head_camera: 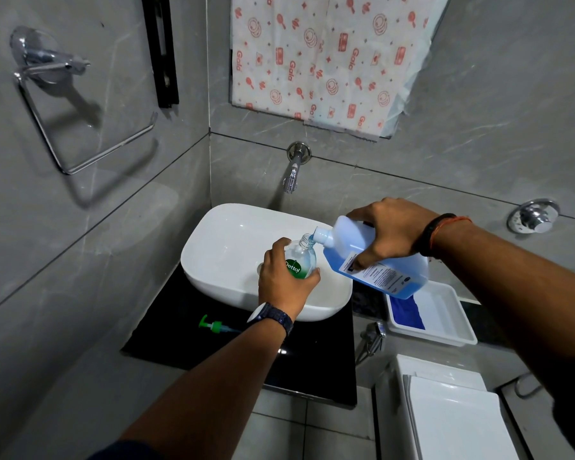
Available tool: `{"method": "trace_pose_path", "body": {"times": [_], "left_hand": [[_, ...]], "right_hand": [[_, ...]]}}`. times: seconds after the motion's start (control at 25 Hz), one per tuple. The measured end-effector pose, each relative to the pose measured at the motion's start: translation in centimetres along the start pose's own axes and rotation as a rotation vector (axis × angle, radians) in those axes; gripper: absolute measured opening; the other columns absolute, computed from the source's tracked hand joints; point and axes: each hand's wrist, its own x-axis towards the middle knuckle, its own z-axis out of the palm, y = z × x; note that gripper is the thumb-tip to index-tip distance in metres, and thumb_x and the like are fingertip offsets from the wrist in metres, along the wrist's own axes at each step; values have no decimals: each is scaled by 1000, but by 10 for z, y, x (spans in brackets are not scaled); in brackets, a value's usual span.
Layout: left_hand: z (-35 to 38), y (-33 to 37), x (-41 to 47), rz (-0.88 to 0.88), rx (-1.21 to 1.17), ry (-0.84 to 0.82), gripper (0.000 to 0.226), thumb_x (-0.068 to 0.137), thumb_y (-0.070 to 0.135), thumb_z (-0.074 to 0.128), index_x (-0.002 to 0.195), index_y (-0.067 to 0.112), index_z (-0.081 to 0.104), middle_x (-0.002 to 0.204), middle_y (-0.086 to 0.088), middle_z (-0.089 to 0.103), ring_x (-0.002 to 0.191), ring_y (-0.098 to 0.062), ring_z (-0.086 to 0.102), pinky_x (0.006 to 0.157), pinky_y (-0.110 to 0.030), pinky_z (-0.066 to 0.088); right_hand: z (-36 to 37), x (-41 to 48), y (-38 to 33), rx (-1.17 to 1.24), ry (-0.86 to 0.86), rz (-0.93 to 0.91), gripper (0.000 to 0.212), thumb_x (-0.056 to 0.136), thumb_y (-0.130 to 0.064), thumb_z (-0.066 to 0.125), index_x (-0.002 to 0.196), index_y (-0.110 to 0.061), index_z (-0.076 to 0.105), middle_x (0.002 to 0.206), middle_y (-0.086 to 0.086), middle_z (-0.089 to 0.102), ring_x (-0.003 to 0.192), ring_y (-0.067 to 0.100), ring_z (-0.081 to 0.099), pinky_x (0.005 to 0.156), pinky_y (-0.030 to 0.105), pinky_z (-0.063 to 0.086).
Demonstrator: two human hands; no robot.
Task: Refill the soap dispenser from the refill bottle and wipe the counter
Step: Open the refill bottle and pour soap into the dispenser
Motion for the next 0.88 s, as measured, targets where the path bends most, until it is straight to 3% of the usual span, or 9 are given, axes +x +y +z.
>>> {"method": "trace_pose_path", "body": {"times": [0.24,0.4,0.88], "left_hand": [[-1,2,0,8,1,1,72,58,35,81,119,27,43,117,-2,56,105,-29,55,88,-45,49],[-2,3,-1,9,2,2,72,59,36,81,119,27,43,117,-2,56,105,-28,56,88,-45,49],[-6,4,-2,0,6,-8,72,59,36,81,120,28,42,118,-2,56,105,-28,55,89,-44,50]], "right_hand": [[-2,-1,-1,-3,1,-3,78,50,-76,69,116,-34,56,91,-6,68,76,20,59,66,30,47],[-4,-1,-3,-15,3,-1,80,52,-76,70,118,-34,55,83,-9,60,73,18,56,60,26,37],[-6,-1,-5,-18,-12,-5,86,54,-74,70,126,-30,53,89,-8,60,77,19,57,63,26,40]]}}
